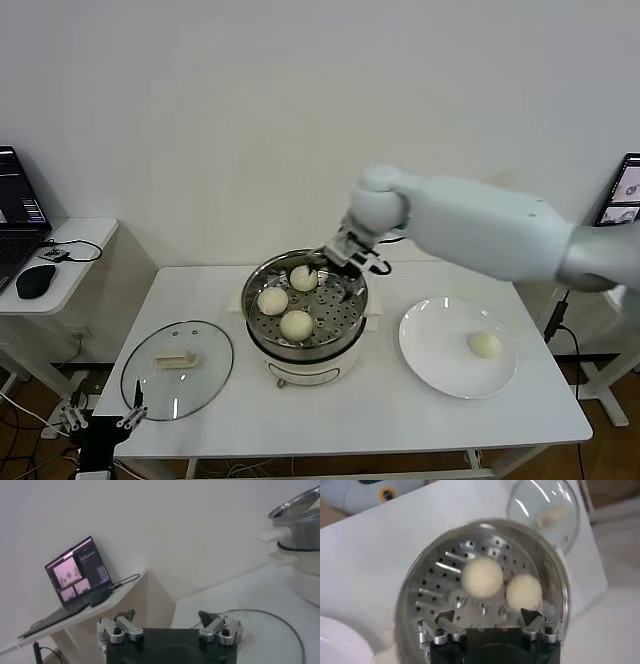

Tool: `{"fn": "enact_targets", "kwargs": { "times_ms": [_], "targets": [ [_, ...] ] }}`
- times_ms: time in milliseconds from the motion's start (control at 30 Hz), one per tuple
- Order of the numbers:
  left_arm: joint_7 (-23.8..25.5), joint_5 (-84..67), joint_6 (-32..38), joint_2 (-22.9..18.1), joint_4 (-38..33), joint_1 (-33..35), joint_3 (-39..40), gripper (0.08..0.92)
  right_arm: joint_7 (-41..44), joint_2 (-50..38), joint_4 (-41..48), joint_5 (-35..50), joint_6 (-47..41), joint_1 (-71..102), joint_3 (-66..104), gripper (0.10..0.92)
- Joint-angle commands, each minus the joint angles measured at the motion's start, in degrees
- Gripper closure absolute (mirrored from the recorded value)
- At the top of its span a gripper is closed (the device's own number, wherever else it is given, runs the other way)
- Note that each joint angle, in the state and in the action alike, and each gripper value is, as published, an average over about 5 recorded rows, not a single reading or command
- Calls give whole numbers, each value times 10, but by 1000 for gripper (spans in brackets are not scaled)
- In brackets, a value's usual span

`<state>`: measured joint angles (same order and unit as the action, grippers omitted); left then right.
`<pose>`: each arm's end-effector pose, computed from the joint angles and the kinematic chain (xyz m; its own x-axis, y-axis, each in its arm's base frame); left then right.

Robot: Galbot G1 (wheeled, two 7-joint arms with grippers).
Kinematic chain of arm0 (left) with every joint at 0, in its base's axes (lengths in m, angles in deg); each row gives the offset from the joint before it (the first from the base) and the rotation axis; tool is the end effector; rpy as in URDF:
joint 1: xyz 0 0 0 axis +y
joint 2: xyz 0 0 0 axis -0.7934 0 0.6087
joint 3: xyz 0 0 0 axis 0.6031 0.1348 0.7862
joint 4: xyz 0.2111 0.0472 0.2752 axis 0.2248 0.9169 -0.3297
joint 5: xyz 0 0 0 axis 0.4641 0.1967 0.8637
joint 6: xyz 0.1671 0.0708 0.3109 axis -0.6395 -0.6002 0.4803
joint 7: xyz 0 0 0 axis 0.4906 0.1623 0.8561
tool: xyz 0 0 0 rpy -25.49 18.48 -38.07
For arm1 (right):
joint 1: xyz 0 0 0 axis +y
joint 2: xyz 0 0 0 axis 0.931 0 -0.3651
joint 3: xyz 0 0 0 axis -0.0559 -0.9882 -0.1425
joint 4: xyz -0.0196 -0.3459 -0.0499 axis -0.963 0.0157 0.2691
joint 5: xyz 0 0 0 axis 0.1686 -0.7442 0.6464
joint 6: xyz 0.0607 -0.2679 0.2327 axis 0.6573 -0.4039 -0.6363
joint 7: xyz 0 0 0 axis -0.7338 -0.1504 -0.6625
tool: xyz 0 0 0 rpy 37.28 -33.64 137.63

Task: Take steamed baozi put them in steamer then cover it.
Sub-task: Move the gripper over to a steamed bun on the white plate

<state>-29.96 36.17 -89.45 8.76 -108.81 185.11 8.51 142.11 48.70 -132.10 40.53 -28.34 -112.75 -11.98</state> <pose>0.1251 0.1226 -0.3175 -0.9498 -0.2908 0.1153 -0.2036 0.8544 0.4781 0.5314 0.0817 -0.0255 -0.2308 -0.3011 0.9253 -0.6517 -0.6583 -0.3768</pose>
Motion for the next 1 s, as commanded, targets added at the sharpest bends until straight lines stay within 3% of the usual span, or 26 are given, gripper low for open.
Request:
{"fn": "enact_targets", "kwargs": {
  "times_ms": [33, 233, 433, 1000],
  "targets": [
    [1, 1, -1, 2, -1, -1, 4, 177, 7, -190, -81, 1, -147, 21, 43, 203],
    [2, 5, -1, 3, -2, -3, 11, 177, 16, -296, -79, -74, -118, 148, 140, 203],
    [4, 9, -3, 3, -3, -2, 13, 177, 28, -334, -42, -145, -79, 313, 270, 203],
    [4, 11, -3, 1, -2, 4, 9, 177, 4, -268, 88, -220, -66, 426, 355, 202]
  ]
}}
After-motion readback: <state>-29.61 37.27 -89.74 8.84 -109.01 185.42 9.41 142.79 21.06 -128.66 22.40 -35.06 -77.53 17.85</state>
